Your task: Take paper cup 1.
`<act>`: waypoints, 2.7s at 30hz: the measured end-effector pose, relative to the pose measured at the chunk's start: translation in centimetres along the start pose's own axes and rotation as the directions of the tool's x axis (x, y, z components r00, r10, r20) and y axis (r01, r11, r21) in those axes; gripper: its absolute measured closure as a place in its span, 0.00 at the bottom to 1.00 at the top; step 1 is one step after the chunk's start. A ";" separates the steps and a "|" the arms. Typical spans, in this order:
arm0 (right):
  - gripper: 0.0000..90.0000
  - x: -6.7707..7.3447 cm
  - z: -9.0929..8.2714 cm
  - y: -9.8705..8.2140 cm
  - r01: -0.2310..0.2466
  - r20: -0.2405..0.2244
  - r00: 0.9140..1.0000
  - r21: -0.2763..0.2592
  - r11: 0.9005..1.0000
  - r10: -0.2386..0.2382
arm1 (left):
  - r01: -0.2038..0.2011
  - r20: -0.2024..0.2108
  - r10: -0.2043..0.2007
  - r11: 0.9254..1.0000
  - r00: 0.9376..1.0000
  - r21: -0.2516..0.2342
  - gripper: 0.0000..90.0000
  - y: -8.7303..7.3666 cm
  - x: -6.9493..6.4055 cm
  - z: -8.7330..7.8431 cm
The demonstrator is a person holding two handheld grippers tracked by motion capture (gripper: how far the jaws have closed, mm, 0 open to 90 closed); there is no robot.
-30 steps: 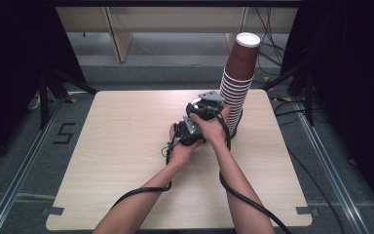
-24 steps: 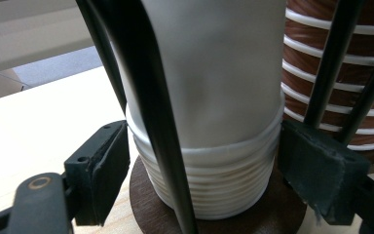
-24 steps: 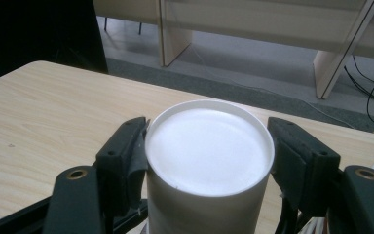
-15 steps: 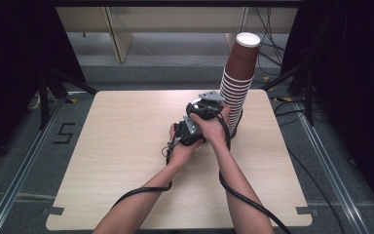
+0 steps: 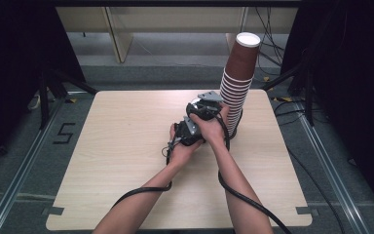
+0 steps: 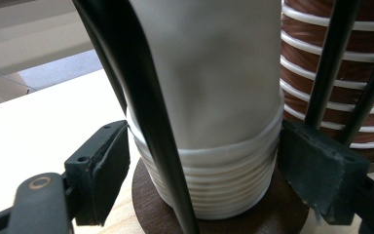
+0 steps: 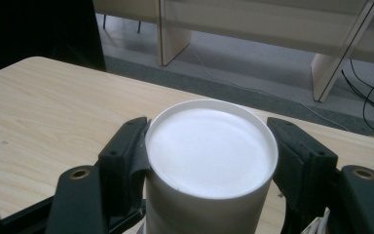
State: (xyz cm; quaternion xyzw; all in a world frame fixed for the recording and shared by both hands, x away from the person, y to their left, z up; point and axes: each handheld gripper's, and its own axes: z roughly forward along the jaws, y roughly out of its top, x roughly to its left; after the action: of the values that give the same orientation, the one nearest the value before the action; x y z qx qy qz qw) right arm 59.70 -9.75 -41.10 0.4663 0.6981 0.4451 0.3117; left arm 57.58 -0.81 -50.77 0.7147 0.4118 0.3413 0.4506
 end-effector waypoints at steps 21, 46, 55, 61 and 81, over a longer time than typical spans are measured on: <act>0.39 0.2 -1.4 2.0 0.011 -0.004 1.000 -0.074 0.997 -0.011 | -0.029 -0.008 0.029 0.999 1.000 0.019 0.24 0.1 0.0 0.0; 0.40 0.3 -4.1 4.7 0.035 0.004 0.999 -0.203 0.978 -0.035 | -0.017 -0.015 0.017 1.000 1.000 0.012 0.25 0.1 -0.1 0.1; 0.40 0.2 -5.6 5.2 -0.002 -0.023 1.000 -0.250 0.968 -0.004 | -0.023 -0.016 0.023 1.000 1.000 0.021 0.24 0.1 -0.1 0.2; 0.40 -0.1 -6.4 5.0 -0.057 -0.054 0.998 -0.273 0.960 0.044 | -0.054 0.010 0.054 0.998 0.998 0.029 0.13 0.0 0.8 -1.0; 0.40 -2.0 -8.6 3.3 -0.225 -0.157 0.970 -0.275 0.935 0.187 | -0.129 0.121 0.138 0.989 0.983 -0.078 0.08 -0.3 6.2 -10.1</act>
State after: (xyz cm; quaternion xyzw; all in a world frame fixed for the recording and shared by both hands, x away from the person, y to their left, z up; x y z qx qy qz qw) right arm 54.40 -13.90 -34.52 0.4567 0.5906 0.6021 0.2831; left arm 51.48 8.47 -46.69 0.7446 0.3215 0.3391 0.4767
